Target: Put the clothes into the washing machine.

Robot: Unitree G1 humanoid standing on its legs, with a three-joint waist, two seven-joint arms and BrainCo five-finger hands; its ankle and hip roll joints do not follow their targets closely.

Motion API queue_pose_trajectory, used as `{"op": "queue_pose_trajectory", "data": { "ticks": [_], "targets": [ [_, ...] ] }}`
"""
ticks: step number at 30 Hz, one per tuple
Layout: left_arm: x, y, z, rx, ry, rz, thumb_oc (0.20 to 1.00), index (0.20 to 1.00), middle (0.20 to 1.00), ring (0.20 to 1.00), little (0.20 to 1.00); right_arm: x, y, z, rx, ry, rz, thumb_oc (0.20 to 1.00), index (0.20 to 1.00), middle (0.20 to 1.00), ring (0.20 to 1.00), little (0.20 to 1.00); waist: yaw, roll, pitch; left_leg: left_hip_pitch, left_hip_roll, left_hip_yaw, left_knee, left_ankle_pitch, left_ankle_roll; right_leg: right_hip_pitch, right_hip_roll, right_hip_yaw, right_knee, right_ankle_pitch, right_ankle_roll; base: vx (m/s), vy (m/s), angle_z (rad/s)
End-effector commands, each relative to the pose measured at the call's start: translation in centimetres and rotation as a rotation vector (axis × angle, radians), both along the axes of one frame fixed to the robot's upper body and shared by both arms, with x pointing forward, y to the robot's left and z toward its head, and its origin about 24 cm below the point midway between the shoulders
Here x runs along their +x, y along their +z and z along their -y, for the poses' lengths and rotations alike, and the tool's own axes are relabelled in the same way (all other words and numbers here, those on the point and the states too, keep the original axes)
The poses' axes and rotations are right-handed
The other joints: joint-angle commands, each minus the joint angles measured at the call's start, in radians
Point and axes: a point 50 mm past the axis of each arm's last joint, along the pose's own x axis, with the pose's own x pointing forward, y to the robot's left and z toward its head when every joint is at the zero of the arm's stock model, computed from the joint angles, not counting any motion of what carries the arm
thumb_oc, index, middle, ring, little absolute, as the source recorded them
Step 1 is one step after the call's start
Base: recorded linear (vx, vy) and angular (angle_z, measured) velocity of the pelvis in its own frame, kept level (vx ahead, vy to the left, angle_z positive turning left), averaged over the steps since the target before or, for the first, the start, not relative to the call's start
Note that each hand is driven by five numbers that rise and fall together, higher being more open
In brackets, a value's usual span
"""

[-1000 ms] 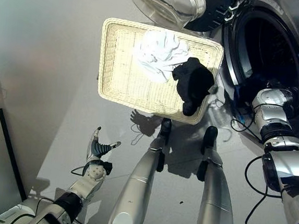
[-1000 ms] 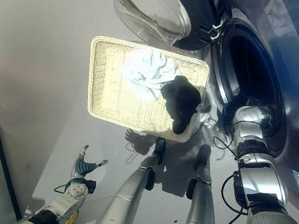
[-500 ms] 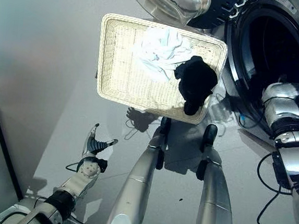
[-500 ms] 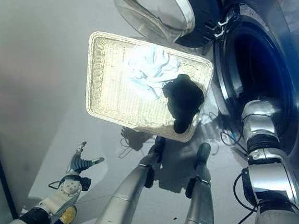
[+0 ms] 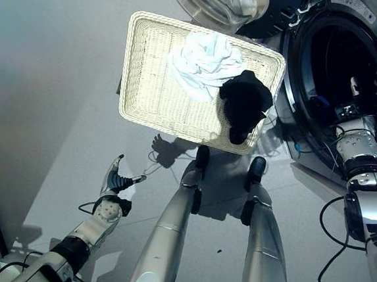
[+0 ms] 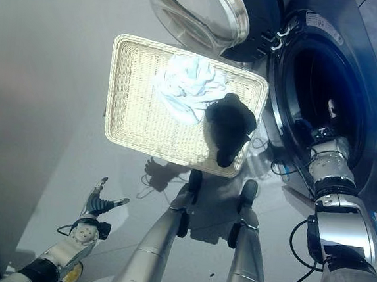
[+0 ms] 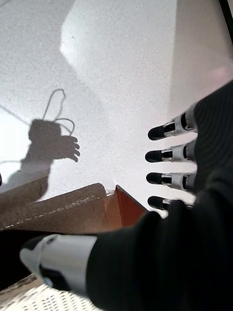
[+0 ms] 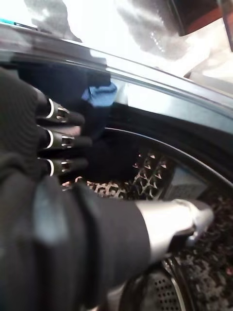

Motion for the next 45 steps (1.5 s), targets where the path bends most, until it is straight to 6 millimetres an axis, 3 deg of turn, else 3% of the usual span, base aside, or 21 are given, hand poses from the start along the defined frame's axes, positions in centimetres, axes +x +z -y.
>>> {"op": "queue_pose_trajectory", "data": {
  "ticks": [1,4,5,6,10,14,15,21,22,24,29,31,38,39,45],
  "targets": [
    [-0.6,-1.0,0.5,-0.050,0.067,-0.007,1.000,1.000,1.000,1.000,1.000,-2.1,2.6,2.7,-0.076,-0.040,0.213,1.000,1.000,1.000,1.000,1.000,-0.022,0.087,-0.023,0.030,-0.002,-0.018,-0.064,0.008,-0.060,-0.014,0.087,-0.088,0.084,-0.095,-0.014,-0.02,0.070,-0.02],
    [-0.7,-1.1,0.6,-0.056,0.074,0.000,1.000,1.000,1.000,1.000,1.000,-2.0,2.6,2.0,-0.056,0.000,0.275,1.000,1.000,1.000,1.000,1.000,-0.025,0.086,-0.023,0.033,-0.001,-0.012,-0.069,0.009,-0.060,-0.013,0.088,-0.086,0.079,-0.093,-0.012,-0.02,0.061,-0.04],
    [-0.5,-0.9,1.1,-0.094,0.099,0.042,1.000,1.000,1.000,1.000,1.000,-1.5,1.7,-0.1,0.017,0.124,0.388,1.000,1.000,1.000,1.000,1.000,-0.040,0.085,-0.023,0.039,-0.003,-0.005,-0.075,0.008,-0.061,-0.011,0.091,-0.076,0.066,-0.086,-0.008,-0.04,0.108,-0.06],
    [-0.4,-0.6,1.4,-0.114,0.112,0.077,1.000,1.000,1.000,1.000,1.000,-1.3,0.6,-1.1,0.034,0.163,0.398,1.000,1.000,1.000,1.000,1.000,-0.046,0.083,-0.023,0.042,-0.005,-0.002,-0.077,0.008,-0.060,-0.009,0.092,-0.071,0.061,-0.083,-0.007,-0.07,0.123,-0.06],
    [0.1,0.9,1.4,-0.175,0.183,0.232,1.000,1.000,1.000,1.000,1.000,-1.3,-2.3,-3.1,0.010,0.219,0.345,1.000,1.000,1.000,1.000,1.000,-0.059,0.076,-0.023,0.053,-0.007,0.006,-0.085,0.008,-0.058,0.000,0.094,-0.062,0.042,-0.071,-0.005,-0.03,0.056,-0.04],
    [0.6,4.6,0.9,-0.114,0.262,0.495,1.000,1.000,1.000,1.000,1.000,-1.8,-6.4,-5.3,-0.061,0.266,0.220,1.000,1.000,1.000,1.000,1.000,-0.070,0.058,-0.023,0.069,-0.008,0.017,-0.099,0.010,-0.057,0.017,0.094,-0.057,0.011,-0.054,-0.004,-0.04,0.045,-0.03],
    [1.0,6.9,0.9,-0.042,0.275,0.623,1.000,1.000,1.000,1.000,1.000,-2.4,-8.8,-6.5,-0.075,0.298,0.149,1.000,1.000,1.000,1.000,1.000,-0.076,0.047,-0.023,0.070,-0.010,0.018,-0.103,0.010,-0.055,0.021,0.095,-0.053,-0.006,-0.042,-0.004,-0.03,0.026,-0.03],
    [1.8,10.5,1.0,0.083,0.286,0.766,1.000,1.000,1.000,1.000,1.000,-3.8,-13.2,-9.3,-0.091,0.374,0.007,1.000,1.000,1.000,1.000,1.000,-0.100,0.018,-0.023,0.081,-0.012,0.026,-0.105,0.004,-0.055,0.033,0.095,-0.043,-0.039,-0.016,0.000,-0.03,0.045,-0.06],
    [2.5,11.7,1.0,0.108,0.297,0.790,1.000,1.000,1.000,1.000,1.000,-4.3,-14.6,-10.6,-0.094,0.417,-0.045,1.000,1.000,1.000,1.000,1.000,-0.115,0.008,-0.023,0.081,-0.011,0.036,-0.112,0.013,-0.056,0.033,0.097,-0.037,-0.055,0.001,0.000,-0.01,0.106,-0.11],
    [3.2,12.5,0.8,0.112,0.307,0.784,1.000,1.000,1.000,1.000,1.000,-5.1,-16.2,-11.5,-0.113,0.451,-0.103,1.000,1.000,1.000,1.000,1.000,-0.132,-0.001,-0.023,0.092,-0.010,0.044,-0.112,0.003,-0.058,0.041,0.101,-0.028,-0.058,-0.004,0.003,-0.02,0.102,-0.15],
    [4.4,13.3,-0.1,0.093,0.349,0.742,1.000,1.000,1.000,1.000,1.000,-6.1,-17.7,-13.0,-0.183,0.506,-0.179,1.000,1.000,1.000,1.000,1.000,-0.166,-0.017,-0.023,0.096,-0.004,0.068,-0.119,0.010,-0.062,0.041,0.104,-0.012,-0.081,0.020,0.005,-0.01,0.081,-0.13],
    [5.3,13.1,-1.5,0.107,0.397,0.649,1.000,1.000,1.000,1.000,1.000,-7.0,-19.3,-13.3,-0.207,0.550,-0.243,1.000,1.000,1.000,1.000,1.000,-0.197,-0.029,-0.023,0.121,-0.001,0.088,-0.122,-0.002,-0.066,0.059,0.110,0.005,-0.104,0.025,0.009,0.02,0.128,-0.16],
    [7.2,13.8,-3.9,0.118,0.472,0.510,1.000,1.000,1.000,1.000,1.000,-7.6,-20.1,-13.3,-0.277,0.614,-0.295,1.000,1.000,1.000,1.000,1.000,-0.244,-0.049,-0.023,0.127,0.003,0.124,-0.103,-0.016,-0.072,0.060,0.112,0.029,-0.126,0.041,0.010,0.00,0.097,-0.12],
    [8.1,14.6,-5.2,0.114,0.513,0.439,1.000,1.000,1.000,1.000,1.000,-7.7,-20.4,-13.3,-0.286,0.633,-0.307,1.000,1.000,1.000,1.000,1.000,-0.268,-0.062,-0.023,0.119,0.004,0.138,-0.077,-0.028,-0.073,0.053,0.115,0.040,-0.120,0.040,0.008,0.00,0.090,-0.10],
    [9.1,17.3,-8.6,0.074,0.647,0.315,1.000,1.000,1.000,1.000,1.000,-7.6,-20.5,-13.4,-0.297,0.675,-0.310,1.000,1.000,1.000,1.000,1.000,-0.328,-0.097,-0.023,0.082,0.016,0.166,0.017,-0.076,-0.071,0.006,0.122,0.075,-0.095,0.040,-0.003,0.01,0.090,-0.13]
  ]
}}
